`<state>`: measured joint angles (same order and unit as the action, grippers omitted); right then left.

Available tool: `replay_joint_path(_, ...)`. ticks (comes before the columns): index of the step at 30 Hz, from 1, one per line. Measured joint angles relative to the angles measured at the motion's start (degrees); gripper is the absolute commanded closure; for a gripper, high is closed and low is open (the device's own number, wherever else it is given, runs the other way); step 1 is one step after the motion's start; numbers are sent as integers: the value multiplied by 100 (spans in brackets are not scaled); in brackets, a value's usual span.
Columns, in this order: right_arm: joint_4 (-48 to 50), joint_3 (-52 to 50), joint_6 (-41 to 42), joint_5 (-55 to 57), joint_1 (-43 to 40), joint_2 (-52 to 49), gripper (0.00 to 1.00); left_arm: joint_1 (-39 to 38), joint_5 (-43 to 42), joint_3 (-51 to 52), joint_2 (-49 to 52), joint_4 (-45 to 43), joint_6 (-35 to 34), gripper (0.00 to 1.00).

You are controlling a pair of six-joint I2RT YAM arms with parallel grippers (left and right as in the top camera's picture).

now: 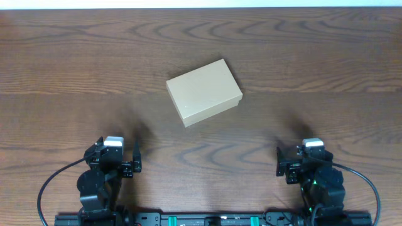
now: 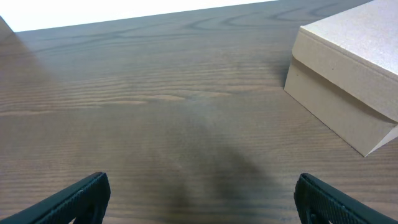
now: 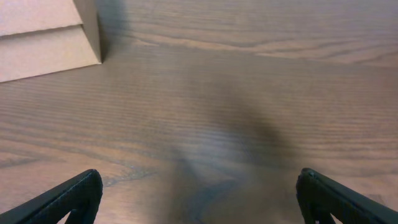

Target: Pack container

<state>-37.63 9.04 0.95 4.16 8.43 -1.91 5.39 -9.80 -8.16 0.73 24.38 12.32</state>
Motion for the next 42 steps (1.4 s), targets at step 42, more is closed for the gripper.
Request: replay_joint_path(42, -286, 22, 101, 81, 0, 107, 1, 0, 0, 0, 0, 2, 0, 5)
